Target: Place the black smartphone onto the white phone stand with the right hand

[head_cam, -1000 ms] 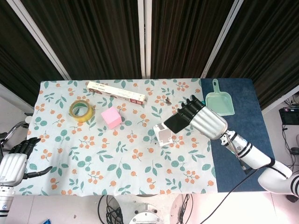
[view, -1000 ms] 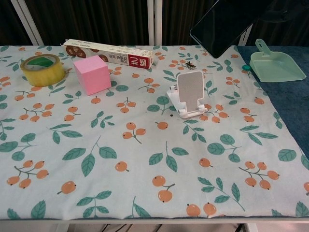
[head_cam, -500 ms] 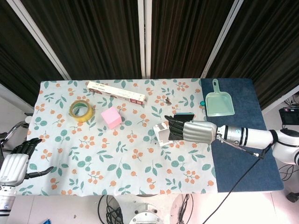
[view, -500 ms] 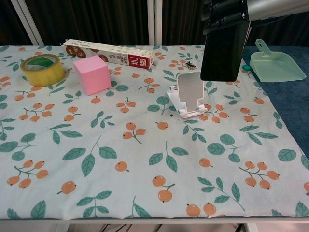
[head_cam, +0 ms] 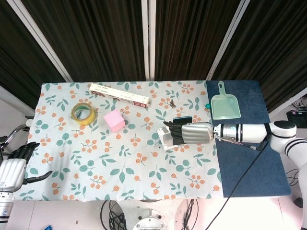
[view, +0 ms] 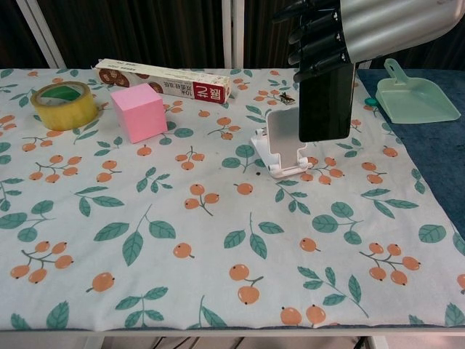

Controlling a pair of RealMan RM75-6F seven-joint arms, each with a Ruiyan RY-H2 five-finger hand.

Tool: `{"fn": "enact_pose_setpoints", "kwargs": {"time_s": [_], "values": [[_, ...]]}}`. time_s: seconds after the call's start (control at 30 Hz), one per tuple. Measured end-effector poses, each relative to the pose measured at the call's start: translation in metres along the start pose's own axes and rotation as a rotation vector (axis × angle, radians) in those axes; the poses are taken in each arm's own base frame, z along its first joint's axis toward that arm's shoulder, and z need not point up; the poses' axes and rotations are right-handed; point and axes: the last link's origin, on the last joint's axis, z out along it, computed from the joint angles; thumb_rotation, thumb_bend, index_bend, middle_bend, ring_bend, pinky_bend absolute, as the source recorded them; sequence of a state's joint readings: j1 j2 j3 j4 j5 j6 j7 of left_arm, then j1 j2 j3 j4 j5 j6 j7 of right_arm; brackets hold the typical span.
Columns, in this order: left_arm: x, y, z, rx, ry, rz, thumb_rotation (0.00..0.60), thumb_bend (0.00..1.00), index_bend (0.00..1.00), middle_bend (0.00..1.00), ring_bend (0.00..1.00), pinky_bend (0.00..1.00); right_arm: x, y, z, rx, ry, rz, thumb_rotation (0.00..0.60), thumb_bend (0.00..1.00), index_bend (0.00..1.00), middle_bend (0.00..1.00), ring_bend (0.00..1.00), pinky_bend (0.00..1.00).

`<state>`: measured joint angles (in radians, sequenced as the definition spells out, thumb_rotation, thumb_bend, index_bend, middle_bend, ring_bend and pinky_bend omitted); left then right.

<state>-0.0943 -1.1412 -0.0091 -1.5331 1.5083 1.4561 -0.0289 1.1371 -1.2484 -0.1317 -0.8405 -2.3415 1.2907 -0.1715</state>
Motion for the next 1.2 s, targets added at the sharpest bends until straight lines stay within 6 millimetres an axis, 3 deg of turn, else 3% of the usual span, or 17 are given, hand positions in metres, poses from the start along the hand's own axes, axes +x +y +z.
{"fn": "enact_pose_setpoints", "kwargs": {"time_s": [0.6,1.2], "values": [[0.001,-0.007,0.000,0.005,0.019,0.050,0.253,0.03,0.13,0.12,0.14,0.24,-0.004,-0.003,0.032,0.051,0.027,-0.025,0.600,0.43,0.62,0.34,0.28,0.00],[0.000,-0.014,-0.003,0.009,0.032,0.073,0.254,0.03,0.13,0.12,0.14,0.24,-0.006,-0.010,0.040,0.083,0.025,-0.063,0.600,0.48,0.61,0.29,0.23,0.00]]}}
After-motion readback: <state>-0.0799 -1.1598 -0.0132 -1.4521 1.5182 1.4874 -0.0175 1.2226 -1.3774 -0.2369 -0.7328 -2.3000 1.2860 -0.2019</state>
